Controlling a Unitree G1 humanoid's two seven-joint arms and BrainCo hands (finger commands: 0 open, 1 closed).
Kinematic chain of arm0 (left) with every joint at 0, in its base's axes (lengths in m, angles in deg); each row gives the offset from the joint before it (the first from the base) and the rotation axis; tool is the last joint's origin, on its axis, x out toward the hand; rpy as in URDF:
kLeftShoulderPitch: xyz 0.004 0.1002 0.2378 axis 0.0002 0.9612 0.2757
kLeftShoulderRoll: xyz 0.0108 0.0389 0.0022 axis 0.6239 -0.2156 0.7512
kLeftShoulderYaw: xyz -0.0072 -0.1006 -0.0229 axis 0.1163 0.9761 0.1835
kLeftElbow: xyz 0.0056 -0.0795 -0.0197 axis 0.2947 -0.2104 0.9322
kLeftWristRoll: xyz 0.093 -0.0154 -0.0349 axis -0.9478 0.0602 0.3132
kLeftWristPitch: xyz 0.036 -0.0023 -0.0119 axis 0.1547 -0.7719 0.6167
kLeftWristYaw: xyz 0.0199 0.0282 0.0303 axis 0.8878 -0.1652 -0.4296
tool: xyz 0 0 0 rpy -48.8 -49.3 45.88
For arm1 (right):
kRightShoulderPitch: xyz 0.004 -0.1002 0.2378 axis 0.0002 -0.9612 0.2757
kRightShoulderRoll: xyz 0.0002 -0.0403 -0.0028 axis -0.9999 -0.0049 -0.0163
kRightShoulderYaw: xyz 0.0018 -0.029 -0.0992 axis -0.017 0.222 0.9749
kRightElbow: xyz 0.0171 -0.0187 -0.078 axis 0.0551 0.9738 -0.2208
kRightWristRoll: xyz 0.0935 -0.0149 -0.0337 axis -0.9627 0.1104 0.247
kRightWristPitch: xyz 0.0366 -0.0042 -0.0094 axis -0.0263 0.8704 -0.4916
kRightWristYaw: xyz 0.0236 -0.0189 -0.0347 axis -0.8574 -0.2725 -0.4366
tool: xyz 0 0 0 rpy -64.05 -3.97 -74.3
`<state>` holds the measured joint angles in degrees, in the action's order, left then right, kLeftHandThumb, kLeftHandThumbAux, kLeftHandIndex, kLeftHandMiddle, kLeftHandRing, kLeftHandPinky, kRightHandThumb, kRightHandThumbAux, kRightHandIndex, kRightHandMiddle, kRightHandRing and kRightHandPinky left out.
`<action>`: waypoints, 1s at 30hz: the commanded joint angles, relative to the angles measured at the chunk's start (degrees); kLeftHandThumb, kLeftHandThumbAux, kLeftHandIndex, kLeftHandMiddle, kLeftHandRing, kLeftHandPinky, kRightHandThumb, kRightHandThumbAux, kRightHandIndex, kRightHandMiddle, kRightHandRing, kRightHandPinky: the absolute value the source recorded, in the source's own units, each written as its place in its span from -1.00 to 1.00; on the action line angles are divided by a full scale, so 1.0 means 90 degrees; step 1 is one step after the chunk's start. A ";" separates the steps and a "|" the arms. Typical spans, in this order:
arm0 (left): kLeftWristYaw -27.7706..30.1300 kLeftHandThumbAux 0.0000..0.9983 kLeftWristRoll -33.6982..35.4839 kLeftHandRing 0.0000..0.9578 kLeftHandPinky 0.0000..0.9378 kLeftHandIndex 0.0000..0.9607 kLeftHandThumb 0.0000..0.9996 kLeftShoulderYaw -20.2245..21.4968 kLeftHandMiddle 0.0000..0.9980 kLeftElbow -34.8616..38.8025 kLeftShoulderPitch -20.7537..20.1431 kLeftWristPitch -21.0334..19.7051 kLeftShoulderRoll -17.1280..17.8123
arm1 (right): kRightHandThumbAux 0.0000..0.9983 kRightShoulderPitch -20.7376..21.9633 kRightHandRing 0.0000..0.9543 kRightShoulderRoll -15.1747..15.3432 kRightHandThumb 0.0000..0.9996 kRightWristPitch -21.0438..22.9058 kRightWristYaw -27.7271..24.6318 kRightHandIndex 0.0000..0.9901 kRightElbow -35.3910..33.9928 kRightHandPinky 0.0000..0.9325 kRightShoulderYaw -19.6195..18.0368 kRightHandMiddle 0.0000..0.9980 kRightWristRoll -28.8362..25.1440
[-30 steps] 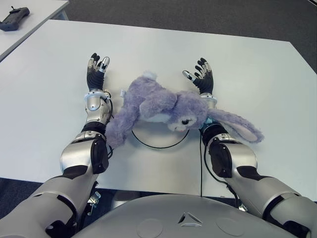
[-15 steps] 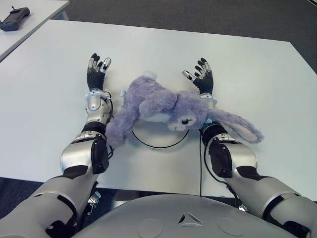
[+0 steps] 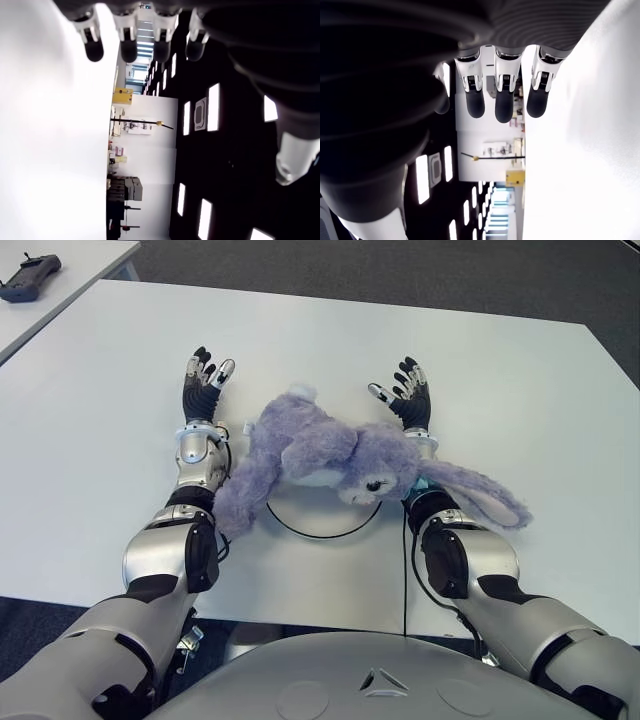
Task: Put the doll into the plate.
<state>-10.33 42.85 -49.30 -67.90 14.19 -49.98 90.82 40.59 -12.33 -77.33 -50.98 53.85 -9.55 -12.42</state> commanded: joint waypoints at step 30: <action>-0.0194 0.12 -0.0377 -1.00 -1.00 -1.00 -1.00 -0.0339 -0.97 -0.0902 0.1384 -0.0685 -0.0417 | 0.66 -0.1349 -0.72 -0.0360 -0.99 0.0347 0.0032 -0.88 0.0760 -0.62 -0.0130 -0.79 -0.0179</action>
<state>-10.50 40.61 -51.20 -67.90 14.36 -49.89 91.21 40.55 -12.35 -77.35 -51.34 53.85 -9.86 -13.02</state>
